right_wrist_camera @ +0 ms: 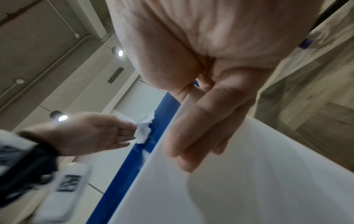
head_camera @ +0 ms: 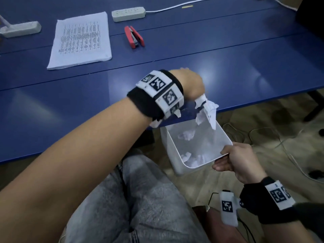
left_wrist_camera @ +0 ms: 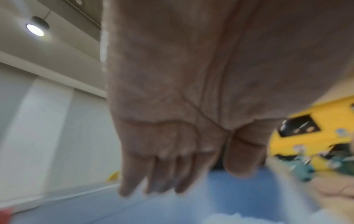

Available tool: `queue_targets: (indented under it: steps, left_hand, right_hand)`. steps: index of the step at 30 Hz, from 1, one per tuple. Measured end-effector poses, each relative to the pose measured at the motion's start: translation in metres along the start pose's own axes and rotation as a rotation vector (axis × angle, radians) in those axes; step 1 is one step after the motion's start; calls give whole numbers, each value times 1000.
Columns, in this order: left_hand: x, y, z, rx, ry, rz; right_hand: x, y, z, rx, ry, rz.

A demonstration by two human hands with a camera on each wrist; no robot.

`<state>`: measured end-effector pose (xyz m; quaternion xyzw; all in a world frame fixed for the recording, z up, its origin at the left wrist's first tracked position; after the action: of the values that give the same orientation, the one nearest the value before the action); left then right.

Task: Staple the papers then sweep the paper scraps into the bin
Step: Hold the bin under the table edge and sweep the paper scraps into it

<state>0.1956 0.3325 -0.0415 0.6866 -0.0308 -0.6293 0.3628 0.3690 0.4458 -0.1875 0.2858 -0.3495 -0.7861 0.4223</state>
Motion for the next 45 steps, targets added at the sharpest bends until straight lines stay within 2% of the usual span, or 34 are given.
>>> queue_targets:
  steps: [2, 3, 5, 7, 12, 15, 18, 20, 23, 27, 29, 37, 45]
  left_hand:
    - [0, -3, 20, -117, 10, 47]
    - [3, -7, 26, -112, 43, 41]
    - [5, -15, 24, 0, 157, -32]
    - [5, -16, 6, 80, 196, -7]
    - [24, -1, -43, 45, 273, 70]
    - [37, 20, -67, 108, 355, 112]
    - [37, 32, -62, 151, 387, 65]
    - [29, 30, -35, 102, 349, -28]
    - [25, 21, 22, -109, 317, -103]
    - [40, 14, 51, -237, 289, -5]
    - [47, 16, 49, -255, 338, -9]
    - [63, 28, -18, -38, 446, -38]
    - [65, 43, -64, 47, 509, -50]
  right_hand:
    - [-1, 1, 1, 1, -3, -7]
    - [-2, 1, 1, 0, 0, -10]
    - [-3, 0, 4, -5, 9, -10]
    - [-5, 0, 5, -3, 6, -12]
    - [-6, -2, 6, -15, 6, -11]
    - [-5, -3, 5, -18, 11, -11]
    - [-3, -5, 6, -11, 13, -4]
    - [1, -4, 7, -7, 19, 10]
    - [7, -2, 9, -13, 29, 19]
    - [10, 0, 9, -20, 29, 30]
    - [11, 0, 8, -20, 26, 29]
    - [13, -3, 5, -18, 21, 17]
    - [15, 1, 4, -6, -4, 33]
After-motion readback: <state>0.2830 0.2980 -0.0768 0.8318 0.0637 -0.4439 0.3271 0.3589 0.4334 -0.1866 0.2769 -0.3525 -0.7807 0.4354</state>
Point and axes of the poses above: each hand's wrist, its own y-axis away from the middle knuckle, its own x-axis out of the palm, z = x × y, the point moved 3 cm from there along -y, towards the middle knuckle, and after that the axes turned 14 degrees about x, right-handed, at the moved point
